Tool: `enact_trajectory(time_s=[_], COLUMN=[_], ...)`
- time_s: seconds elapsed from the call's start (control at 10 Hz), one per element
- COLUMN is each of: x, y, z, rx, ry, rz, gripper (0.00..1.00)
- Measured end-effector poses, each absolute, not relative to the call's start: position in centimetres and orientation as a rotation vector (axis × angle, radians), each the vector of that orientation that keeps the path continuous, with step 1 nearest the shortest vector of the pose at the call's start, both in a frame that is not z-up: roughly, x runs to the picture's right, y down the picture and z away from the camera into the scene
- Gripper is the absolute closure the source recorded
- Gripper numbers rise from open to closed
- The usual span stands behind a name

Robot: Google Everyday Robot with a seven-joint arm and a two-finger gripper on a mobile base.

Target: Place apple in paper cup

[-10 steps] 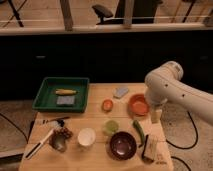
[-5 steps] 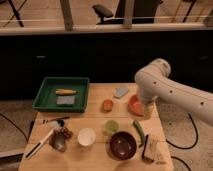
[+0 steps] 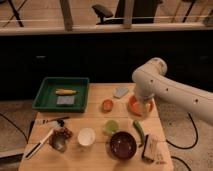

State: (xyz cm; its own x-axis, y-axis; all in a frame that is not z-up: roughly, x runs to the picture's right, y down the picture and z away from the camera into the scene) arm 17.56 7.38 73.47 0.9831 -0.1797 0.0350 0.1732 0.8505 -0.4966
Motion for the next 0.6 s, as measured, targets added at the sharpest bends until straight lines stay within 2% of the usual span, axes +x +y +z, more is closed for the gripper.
enact_trajectory(time_s=[0.6], x=[16.1], y=[6.7], z=[75.3], rx=[-0.511], ry=[-0.017], rz=[-0.208], gripper=[0.2])
